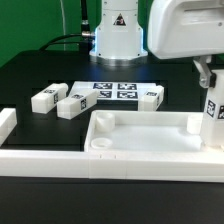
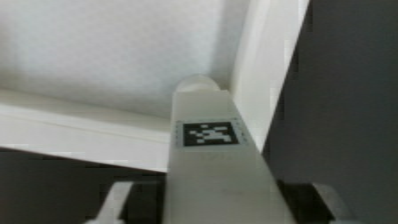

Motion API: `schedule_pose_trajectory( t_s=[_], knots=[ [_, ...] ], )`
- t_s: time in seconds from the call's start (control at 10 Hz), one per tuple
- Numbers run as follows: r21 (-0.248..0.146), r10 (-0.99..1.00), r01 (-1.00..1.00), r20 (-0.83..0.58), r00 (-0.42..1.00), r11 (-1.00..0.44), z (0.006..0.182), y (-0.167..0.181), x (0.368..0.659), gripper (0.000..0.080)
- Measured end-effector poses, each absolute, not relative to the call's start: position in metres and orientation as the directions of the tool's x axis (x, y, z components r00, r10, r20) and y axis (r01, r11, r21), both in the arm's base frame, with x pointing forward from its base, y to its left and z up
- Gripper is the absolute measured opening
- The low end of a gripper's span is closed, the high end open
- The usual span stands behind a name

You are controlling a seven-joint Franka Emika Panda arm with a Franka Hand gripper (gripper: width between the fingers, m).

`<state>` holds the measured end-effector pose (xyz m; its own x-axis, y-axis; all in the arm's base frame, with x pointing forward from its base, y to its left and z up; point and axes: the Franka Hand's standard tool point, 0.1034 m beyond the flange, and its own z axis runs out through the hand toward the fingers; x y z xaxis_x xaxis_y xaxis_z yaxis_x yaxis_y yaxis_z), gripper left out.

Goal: Assemble desk

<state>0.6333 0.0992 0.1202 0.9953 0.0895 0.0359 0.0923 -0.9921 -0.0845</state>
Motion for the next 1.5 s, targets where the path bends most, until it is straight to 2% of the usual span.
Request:
schedule_pose_trajectory(
  t_s=[0.2,1.1,1.3,1.5],
  knots=[
    [-0.113,-0.039,-0.034,0.037,0.999,-0.993,0.120,0.096,0.634,0.0293],
    [-0.122,-0.541,-0.540,-0.028,0.841,-0.833,0.120,0.098,0.634,0.0293],
    [-0.119,-0.693,-0.694,-0.056,0.718,-0.710,0.119,0.100,0.632,0.0293],
    [-0.120,-0.840,-0.846,-0.106,0.532,-0.520,0.118,0.106,0.629,0.0293]
  ],
)
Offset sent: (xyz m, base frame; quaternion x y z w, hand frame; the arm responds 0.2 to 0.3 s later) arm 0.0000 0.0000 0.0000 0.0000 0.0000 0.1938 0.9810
